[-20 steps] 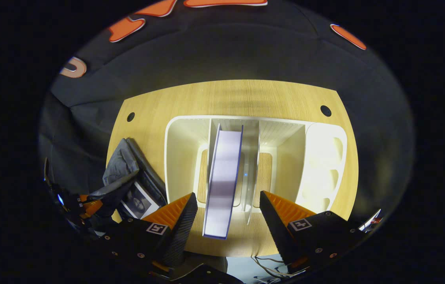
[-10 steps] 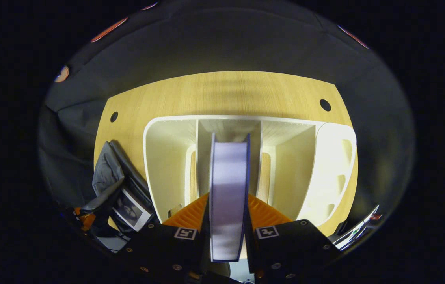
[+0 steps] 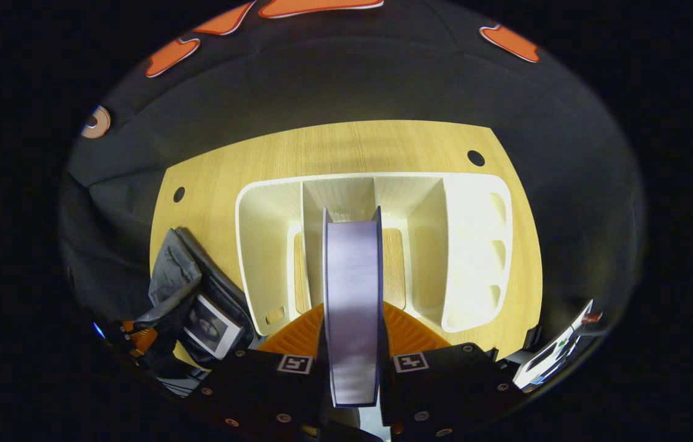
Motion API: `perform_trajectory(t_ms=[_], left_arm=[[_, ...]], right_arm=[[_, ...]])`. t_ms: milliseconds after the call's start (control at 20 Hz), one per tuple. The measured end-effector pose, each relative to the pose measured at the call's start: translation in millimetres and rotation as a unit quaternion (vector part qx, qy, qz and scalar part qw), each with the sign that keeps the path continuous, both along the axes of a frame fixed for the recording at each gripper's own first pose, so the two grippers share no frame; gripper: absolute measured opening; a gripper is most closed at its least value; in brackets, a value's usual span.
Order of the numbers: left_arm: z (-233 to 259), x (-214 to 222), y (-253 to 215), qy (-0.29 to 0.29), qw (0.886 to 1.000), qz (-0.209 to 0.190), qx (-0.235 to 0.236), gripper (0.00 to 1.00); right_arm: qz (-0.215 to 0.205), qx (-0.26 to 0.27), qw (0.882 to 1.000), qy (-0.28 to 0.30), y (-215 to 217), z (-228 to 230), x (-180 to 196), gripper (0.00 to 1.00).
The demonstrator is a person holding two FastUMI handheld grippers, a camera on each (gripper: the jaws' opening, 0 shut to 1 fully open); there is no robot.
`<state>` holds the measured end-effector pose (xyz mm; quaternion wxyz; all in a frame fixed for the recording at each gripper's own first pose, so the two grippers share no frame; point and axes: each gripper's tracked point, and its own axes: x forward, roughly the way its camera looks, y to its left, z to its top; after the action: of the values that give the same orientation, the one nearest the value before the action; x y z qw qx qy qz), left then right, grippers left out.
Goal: Open the schoolbag, grab two books from the bookshelf and put them into the schoolbag.
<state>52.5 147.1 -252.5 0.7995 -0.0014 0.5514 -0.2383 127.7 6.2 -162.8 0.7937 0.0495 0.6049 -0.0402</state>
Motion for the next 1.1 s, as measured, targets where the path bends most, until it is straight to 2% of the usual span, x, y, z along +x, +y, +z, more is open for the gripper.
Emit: perform_trajectory(t_ms=[650, 800, 1100], left_arm=[[-2, 1, 5, -0.017, 0.997, -0.072, -0.003, 0.04], [-5, 1, 3, -0.017, 0.997, -0.073, -0.007, 0.04], [-2, -1, 7, -0.023, 0.995, -0.096, 0.003, 0.04]], right_arm=[[-0.062, 0.021, 0.997, -0.051, 25, 53, -108, 0.33], [-0.077, 0.022, 0.995, -0.059, 29, 54, -128, 0.33], [-0.115, 0.064, 0.989, -0.071, 47, 47, -169, 0.33]])
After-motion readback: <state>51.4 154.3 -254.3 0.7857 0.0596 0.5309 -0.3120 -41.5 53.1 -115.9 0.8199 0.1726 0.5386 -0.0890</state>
